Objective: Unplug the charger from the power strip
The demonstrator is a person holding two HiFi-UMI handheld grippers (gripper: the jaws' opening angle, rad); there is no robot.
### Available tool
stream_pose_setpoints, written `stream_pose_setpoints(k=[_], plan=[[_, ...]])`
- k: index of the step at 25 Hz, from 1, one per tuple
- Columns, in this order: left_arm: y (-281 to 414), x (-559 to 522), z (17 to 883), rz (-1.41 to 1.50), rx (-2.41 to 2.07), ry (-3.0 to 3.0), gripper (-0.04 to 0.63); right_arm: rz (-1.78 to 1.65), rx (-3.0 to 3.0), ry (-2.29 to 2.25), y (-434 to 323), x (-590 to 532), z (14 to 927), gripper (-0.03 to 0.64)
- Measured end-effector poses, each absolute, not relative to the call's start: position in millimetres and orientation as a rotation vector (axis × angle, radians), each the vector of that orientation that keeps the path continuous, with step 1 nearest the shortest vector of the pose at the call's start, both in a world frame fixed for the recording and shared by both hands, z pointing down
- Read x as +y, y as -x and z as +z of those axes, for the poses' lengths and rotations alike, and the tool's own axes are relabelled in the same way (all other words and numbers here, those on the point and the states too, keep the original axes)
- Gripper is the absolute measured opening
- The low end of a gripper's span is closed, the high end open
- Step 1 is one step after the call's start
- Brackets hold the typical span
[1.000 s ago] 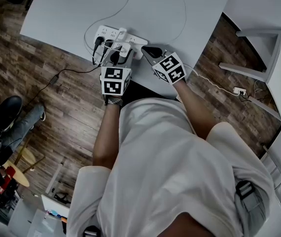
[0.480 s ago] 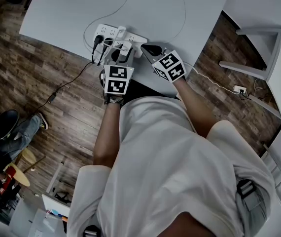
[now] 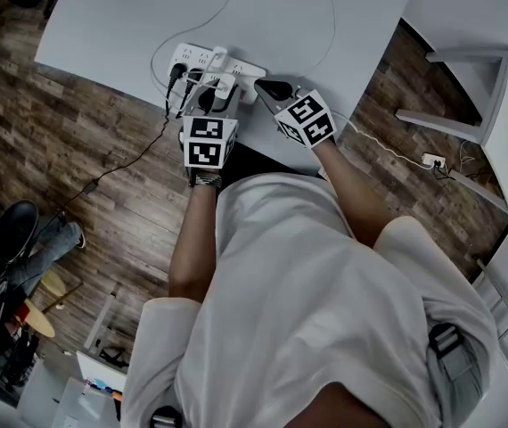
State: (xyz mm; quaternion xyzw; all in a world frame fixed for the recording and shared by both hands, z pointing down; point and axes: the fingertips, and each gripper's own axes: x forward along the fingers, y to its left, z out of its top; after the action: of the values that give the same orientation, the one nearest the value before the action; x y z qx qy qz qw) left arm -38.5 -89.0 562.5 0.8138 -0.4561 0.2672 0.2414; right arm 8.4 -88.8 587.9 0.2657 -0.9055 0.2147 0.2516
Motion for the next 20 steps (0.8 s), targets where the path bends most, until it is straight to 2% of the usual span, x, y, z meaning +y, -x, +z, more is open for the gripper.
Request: stream_pose_setpoints(k=[6,20], plan=[[36.7,-88.8,557.9,0.831,-1.265,-2.275,0.143,0.581,-2.463,-0.727,-7.8,-88.7,585.0,0.002],[39.7,-87.5,555.2,0.764,-1.274,-2.24,0.143,0.581,-2.46,-0.732,-7.1,-88.4,585.6,0.002]])
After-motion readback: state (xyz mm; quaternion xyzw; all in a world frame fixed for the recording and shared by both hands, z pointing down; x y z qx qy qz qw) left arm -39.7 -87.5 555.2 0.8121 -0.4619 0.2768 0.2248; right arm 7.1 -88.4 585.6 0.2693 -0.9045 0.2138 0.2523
